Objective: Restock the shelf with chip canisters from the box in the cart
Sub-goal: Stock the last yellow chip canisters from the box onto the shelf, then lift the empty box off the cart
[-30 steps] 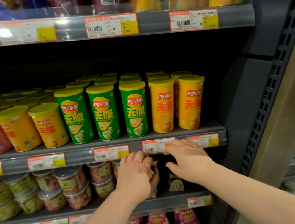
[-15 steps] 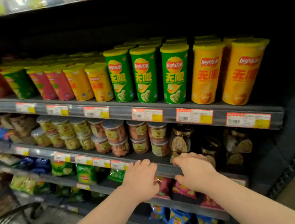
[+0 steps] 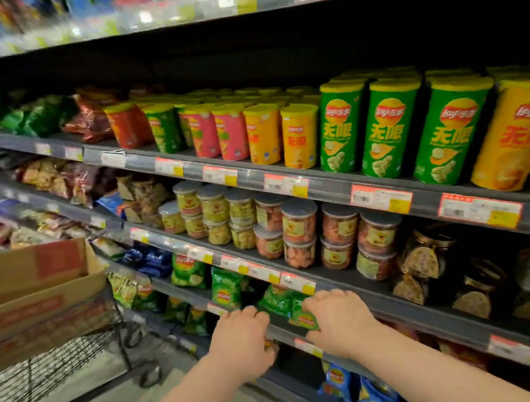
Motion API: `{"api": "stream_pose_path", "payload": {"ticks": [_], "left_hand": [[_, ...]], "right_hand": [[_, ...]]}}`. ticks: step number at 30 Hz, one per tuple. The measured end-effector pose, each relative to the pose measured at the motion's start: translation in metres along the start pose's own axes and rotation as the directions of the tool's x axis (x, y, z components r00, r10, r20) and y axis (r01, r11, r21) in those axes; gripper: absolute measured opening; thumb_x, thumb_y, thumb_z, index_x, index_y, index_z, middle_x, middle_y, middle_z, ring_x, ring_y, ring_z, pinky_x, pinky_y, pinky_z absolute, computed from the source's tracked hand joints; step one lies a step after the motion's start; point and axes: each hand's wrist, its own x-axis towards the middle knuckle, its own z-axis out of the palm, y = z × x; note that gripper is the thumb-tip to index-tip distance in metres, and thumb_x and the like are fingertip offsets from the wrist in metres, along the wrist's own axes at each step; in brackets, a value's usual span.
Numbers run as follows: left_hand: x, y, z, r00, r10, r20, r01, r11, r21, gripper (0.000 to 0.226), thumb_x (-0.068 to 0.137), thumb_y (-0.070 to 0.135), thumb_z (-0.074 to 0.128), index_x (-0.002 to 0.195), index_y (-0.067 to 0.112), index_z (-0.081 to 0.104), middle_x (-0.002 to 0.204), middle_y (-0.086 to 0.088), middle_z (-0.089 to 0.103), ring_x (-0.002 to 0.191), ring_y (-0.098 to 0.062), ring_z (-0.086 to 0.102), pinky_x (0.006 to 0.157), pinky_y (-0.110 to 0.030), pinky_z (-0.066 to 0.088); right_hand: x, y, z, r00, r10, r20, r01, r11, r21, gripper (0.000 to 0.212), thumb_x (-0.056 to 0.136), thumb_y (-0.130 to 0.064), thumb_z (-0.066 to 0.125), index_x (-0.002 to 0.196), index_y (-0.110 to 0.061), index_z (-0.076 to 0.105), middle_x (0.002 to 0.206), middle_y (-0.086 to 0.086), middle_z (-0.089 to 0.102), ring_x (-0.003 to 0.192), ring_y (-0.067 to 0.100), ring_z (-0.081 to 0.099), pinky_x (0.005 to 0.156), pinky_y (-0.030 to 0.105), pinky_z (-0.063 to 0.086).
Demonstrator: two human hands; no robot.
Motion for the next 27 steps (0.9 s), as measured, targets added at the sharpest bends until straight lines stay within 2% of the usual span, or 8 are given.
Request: {"api": "stream_pose_path", "payload": {"ticks": [6,10,13,19,24,27], "left_hand": [[-0.051,-0.115,0.005,0.997,-0.077,-0.026,0.076,0.997,-0.024,0.051,0.088,0.052,0.048,0.129,0.02,0.045,0.133,-0.003,0.048,0.121,-0.026,0.047,0.098,-0.04,0.038],[-0.09,-0.189,0.009,0.989,-0.142,-0.045,0.14,0.99,-0.036,0.04,0.088,0.048,0.047,0.116,0.02,0.051,0.115,-0.001,0.052,0.112,-0.025,0.051,0.092,-0.038,0.041],[-0.117,-0.236,0.022,0.981,-0.186,-0.048,0.183,0.981,-0.059,0.039,0.087,0.046,0.044,0.118,0.024,0.051,0.114,0.002,0.053,0.112,-0.022,0.051,0.092,-0.036,0.04],[-0.149,-0.305,0.035,0.963,-0.261,-0.066,0.256,0.963,-0.081,0.047,0.088,0.051,0.044,0.128,0.025,0.047,0.121,0.003,0.051,0.116,-0.021,0.049,0.094,-0.034,0.04],[-0.161,-0.348,0.042,0.94,-0.335,-0.059,0.326,0.938,-0.117,0.046,0.087,0.054,0.044,0.121,0.024,0.049,0.118,0.001,0.053,0.113,-0.021,0.051,0.092,-0.036,0.042],[-0.168,-0.379,0.041,0.914,-0.403,-0.04,0.396,0.91,-0.122,0.042,0.086,0.052,0.045,0.116,0.023,0.05,0.117,0.0,0.053,0.112,-0.023,0.051,0.091,-0.036,0.041]], "right_hand": [[0.036,-0.119,-0.015,0.998,-0.065,0.007,0.065,0.998,-0.02,0.044,0.091,-0.042,0.051,0.13,-0.02,0.048,0.128,0.007,0.05,0.118,0.029,0.047,0.097,0.041,0.039],[0.057,-0.2,-0.021,0.995,-0.093,-0.017,0.093,0.995,-0.023,0.043,0.091,-0.041,0.052,0.128,-0.019,0.048,0.124,0.007,0.053,0.114,0.031,0.05,0.093,0.041,0.043],[0.068,-0.251,-0.021,0.992,-0.125,-0.026,0.124,0.992,-0.012,0.039,0.09,-0.038,0.052,0.124,-0.019,0.051,0.123,0.007,0.054,0.113,0.031,0.051,0.091,0.04,0.044],[0.091,-0.328,-0.027,0.979,-0.204,-0.025,0.204,0.979,-0.032,0.043,0.091,-0.039,0.051,0.129,-0.018,0.05,0.126,0.008,0.053,0.115,0.032,0.05,0.093,0.04,0.043],[0.121,-0.375,-0.034,0.963,-0.268,0.022,0.268,0.96,-0.078,0.03,0.09,-0.035,0.053,0.114,-0.016,0.052,0.117,0.009,0.054,0.11,0.033,0.052,0.084,0.039,0.041],[0.149,-0.403,-0.041,0.948,-0.314,0.048,0.317,0.945,-0.077,0.041,0.091,-0.037,0.053,0.128,-0.019,0.048,0.125,0.008,0.051,0.116,0.031,0.05,0.091,0.041,0.042]]}}
